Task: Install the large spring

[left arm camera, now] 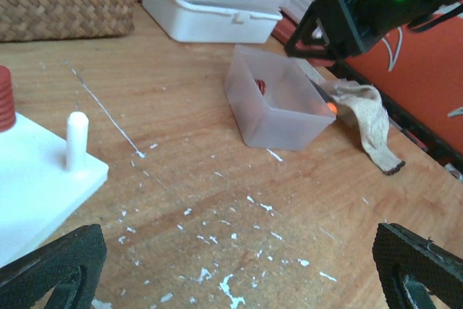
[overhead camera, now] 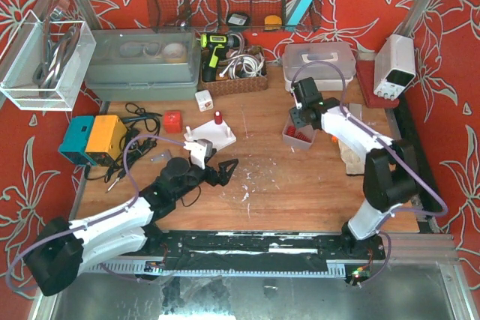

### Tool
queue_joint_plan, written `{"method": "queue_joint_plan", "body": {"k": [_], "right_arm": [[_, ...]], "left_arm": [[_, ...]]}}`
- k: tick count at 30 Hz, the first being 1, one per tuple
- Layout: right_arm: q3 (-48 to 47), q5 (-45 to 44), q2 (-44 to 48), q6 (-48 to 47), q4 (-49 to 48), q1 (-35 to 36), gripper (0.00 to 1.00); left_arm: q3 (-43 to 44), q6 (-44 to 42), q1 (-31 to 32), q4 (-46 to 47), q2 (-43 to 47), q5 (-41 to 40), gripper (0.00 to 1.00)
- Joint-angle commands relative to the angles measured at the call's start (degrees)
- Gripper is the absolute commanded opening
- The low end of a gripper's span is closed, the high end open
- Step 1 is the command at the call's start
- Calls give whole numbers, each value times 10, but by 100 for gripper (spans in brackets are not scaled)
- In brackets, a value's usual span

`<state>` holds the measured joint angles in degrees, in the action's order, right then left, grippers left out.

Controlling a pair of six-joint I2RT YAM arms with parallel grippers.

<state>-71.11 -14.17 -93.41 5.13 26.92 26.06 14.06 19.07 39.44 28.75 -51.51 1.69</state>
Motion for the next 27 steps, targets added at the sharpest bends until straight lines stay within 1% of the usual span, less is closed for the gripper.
{"method": "queue_joint_plan", "body": {"k": [1, 5, 9, 12, 15, 18, 22, 27], "right_arm": [[-43, 26, -59, -71, 34, -16, 40], [-73, 12, -111, -99, 36, -21, 38], [-90, 13, -144, -98, 33, -28, 38], [-109, 16, -162, -88, 66, -29, 39], [-136, 2, -171, -74, 143, -29, 42], [-141, 25, -164, -72, 191, -32, 42], [-154, 74, -166, -67, 238, -34, 42], [-151, 72, -177, -66, 256, -35, 39]], "left_arm": [[-1, -13, 2, 8, 19, -33, 100], [-3, -15, 2, 6, 33, -32, 100], [-9, -17, 2, 9, 45, -37, 100], [-10, -17, 2, 9, 47, -39, 100], [-10, -18, 2, 9, 47, -40, 100], [-10, -17, 2, 10, 45, -39, 100], [-10, -16, 2, 12, 41, -39, 100], [-7, -17, 2, 8, 37, -42, 100]]}}
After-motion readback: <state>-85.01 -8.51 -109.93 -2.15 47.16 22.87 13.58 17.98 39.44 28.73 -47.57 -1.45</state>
